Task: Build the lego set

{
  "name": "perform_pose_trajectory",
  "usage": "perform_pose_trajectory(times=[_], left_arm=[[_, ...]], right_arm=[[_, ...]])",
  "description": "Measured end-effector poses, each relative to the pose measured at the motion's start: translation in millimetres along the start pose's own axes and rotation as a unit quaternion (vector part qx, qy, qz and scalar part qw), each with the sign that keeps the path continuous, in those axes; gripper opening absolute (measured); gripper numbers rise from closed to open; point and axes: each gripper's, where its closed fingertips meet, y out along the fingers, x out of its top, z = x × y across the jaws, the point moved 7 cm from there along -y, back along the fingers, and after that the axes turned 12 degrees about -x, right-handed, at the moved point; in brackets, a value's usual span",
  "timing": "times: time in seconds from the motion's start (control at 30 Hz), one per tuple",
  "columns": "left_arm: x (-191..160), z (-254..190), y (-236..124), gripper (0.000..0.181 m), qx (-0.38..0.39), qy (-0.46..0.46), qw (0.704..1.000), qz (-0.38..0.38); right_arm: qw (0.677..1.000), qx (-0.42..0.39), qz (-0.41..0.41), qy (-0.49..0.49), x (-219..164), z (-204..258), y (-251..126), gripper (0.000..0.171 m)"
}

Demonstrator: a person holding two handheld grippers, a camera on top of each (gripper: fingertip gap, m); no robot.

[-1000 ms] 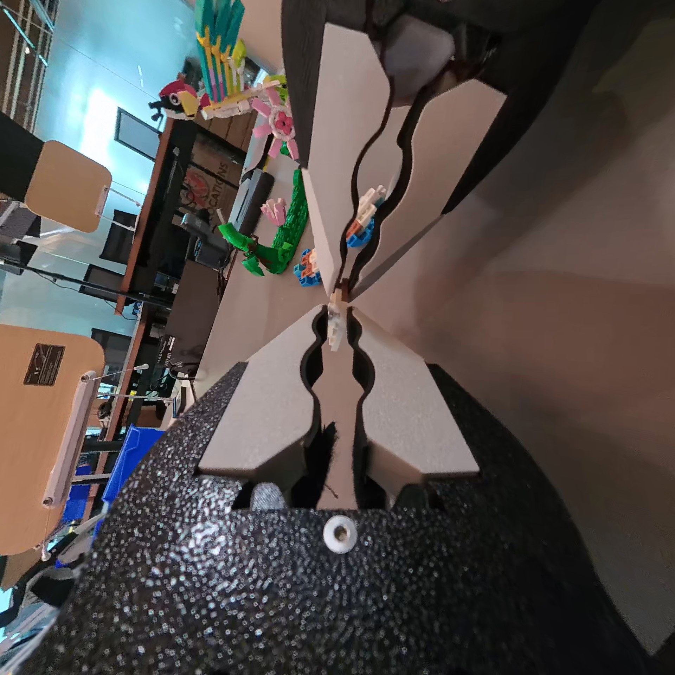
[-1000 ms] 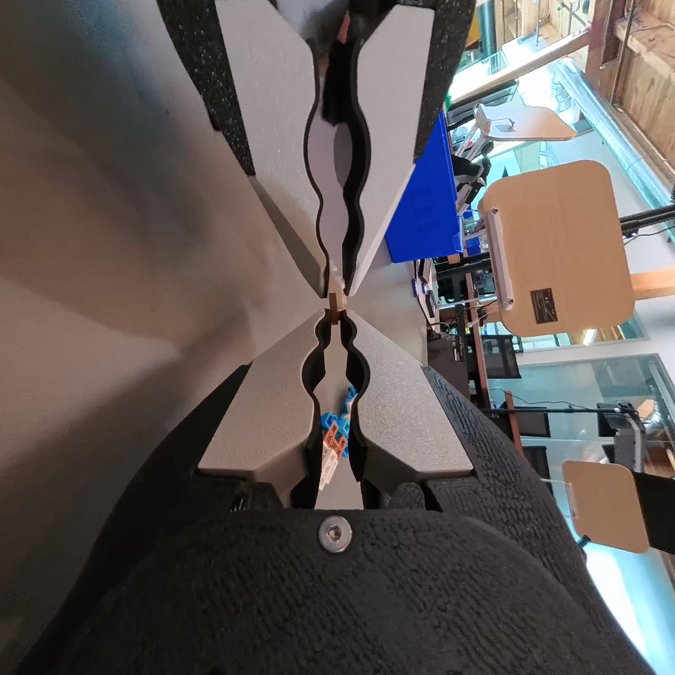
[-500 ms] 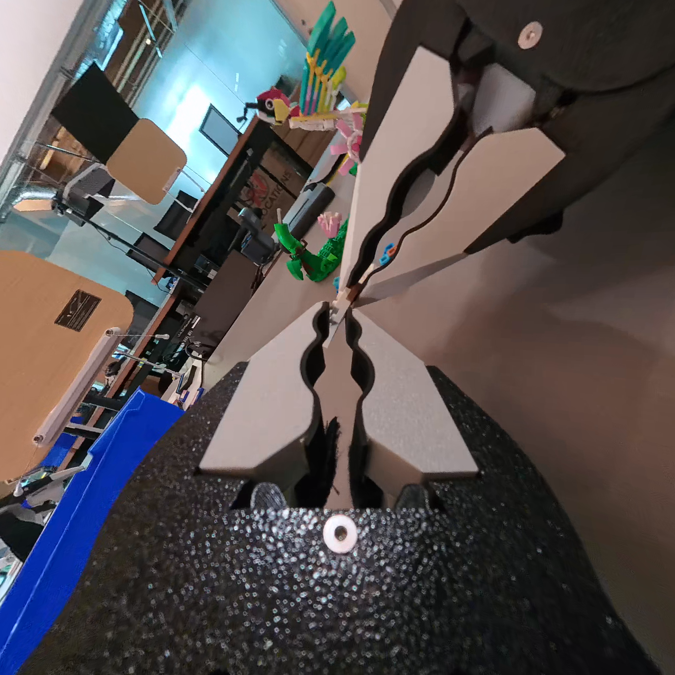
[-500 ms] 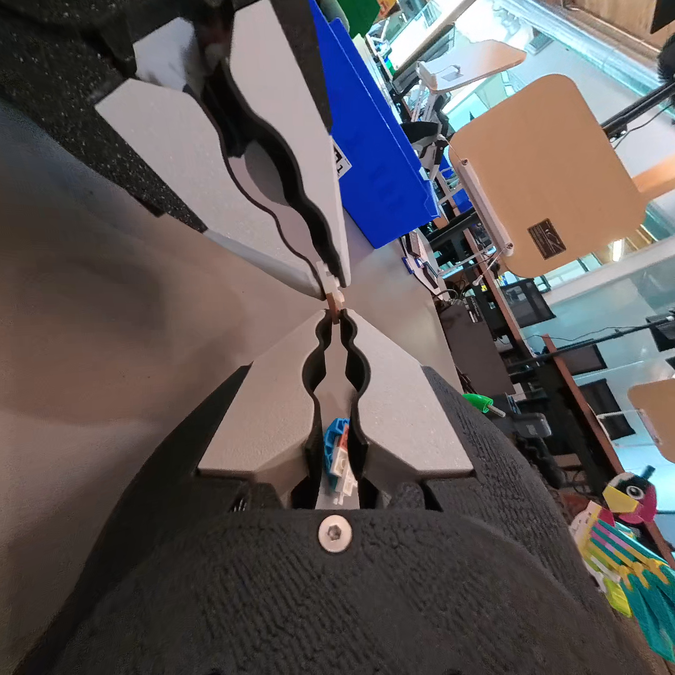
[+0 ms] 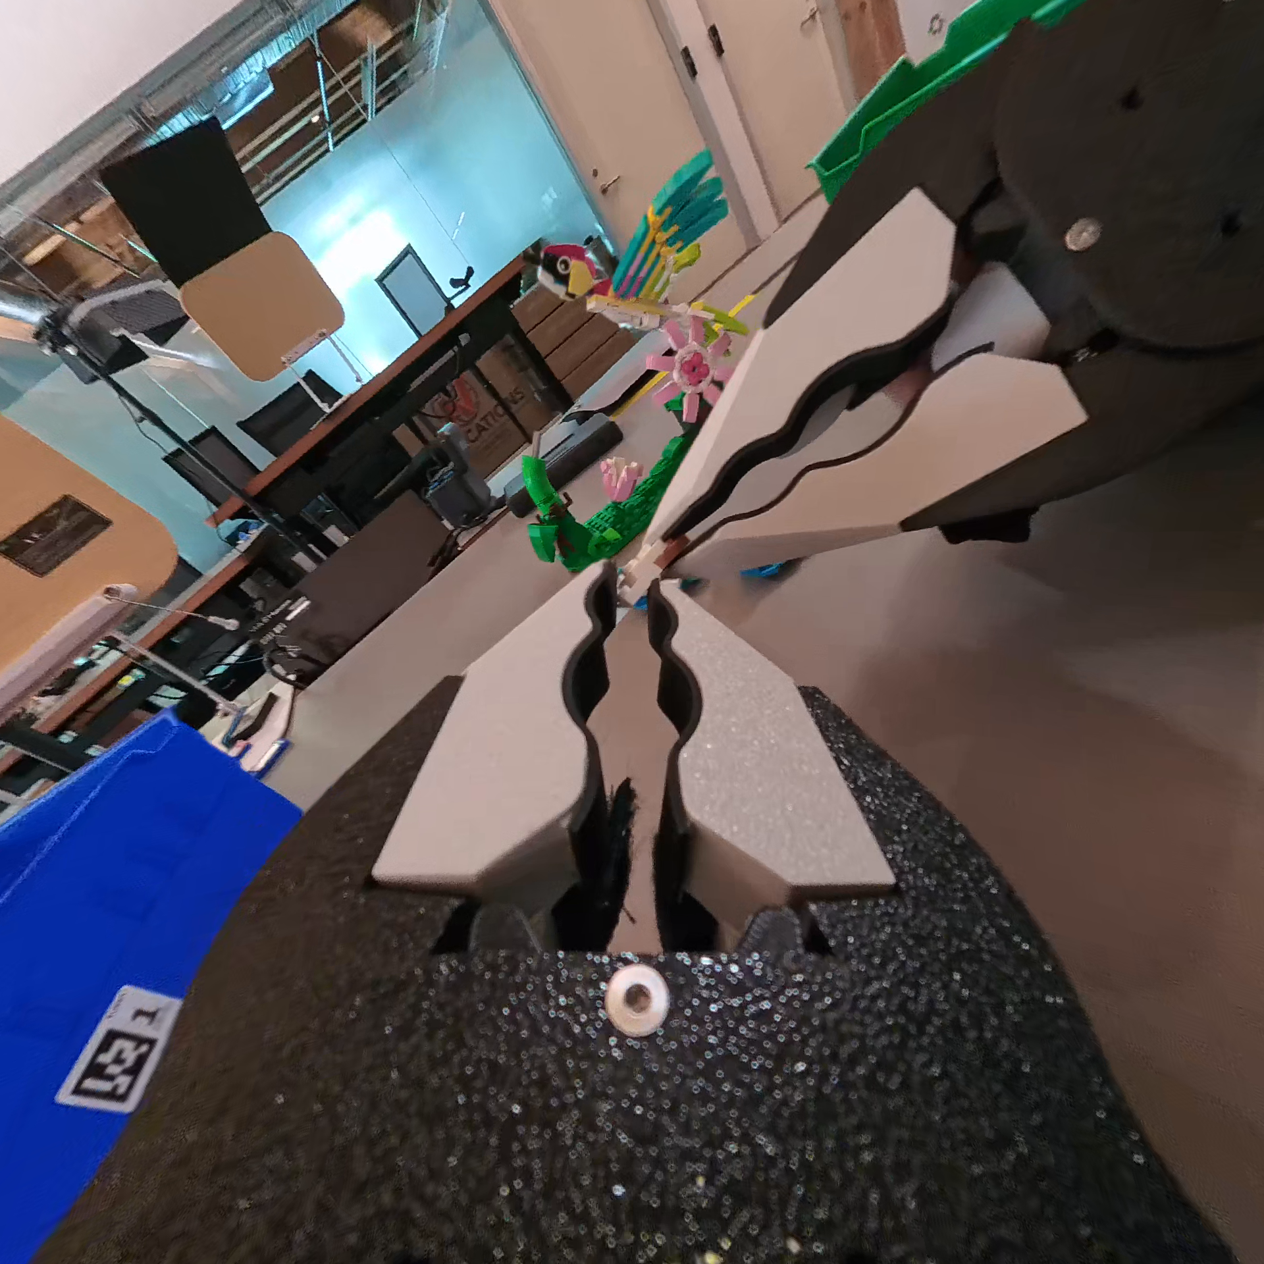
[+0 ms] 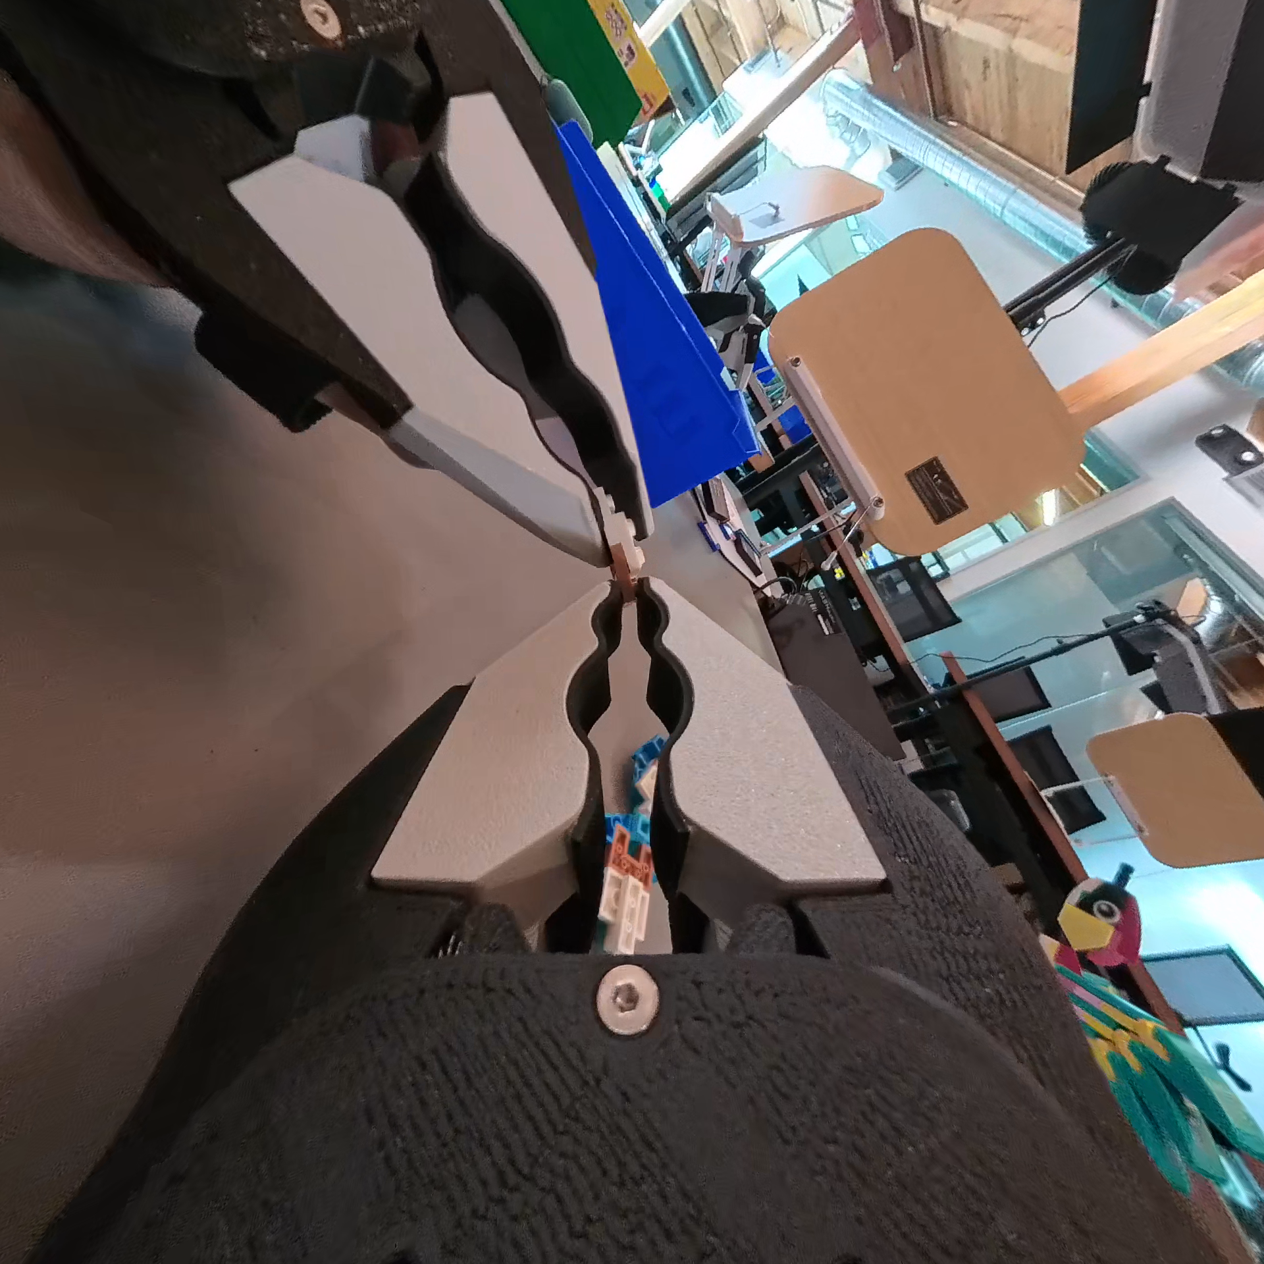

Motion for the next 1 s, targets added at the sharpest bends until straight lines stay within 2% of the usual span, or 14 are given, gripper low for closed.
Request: perform_pose_trajectory(times=[0.23,0.33,0.53,0.6,0.73,0.87,0.9,0.97,1.0], left_arm=[[0,2,-1,0.004,-0.017,-0.029,0.999,-0.016],[-2,1,0,0.005,-0.027,-0.006,1.000,-0.009],[-15,-11,10,0.008,-0.003,0.178,0.981,0.073],[-23,-12,12,0.026,-0.003,0.200,0.974,0.108],[-27,-13,10,0.020,0.006,0.245,0.962,0.122],[-27,-14,10,0.030,0.012,0.278,0.952,0.126],[-28,-16,11,0.026,0.008,0.291,0.948,0.131],[-27,-15,10,0.004,0.037,0.319,0.936,0.143],[-27,-15,11,0.004,0.041,0.321,0.934,0.153]], right_arm=[[0.999,-0.015,-0.011,-0.041,2,3,-2,0.002],[0.998,-0.011,-0.014,-0.053,0,3,-4,0.002],[0.989,0.009,-0.001,-0.149,-12,14,-3,0.002],[0.987,0.003,-0.007,-0.159,-11,14,-4,0.002],[0.985,0.011,-0.017,-0.172,-12,15,-5,0.001],[0.982,0.020,-0.027,-0.184,-10,19,-7,0.001],[0.982,0.023,-0.028,-0.185,-11,20,-7,0.002],[0.982,0.033,-0.028,-0.184,-11,22,-7,0.002],[0.982,0.032,-0.026,-0.185,-10,22,-7,0.002]])
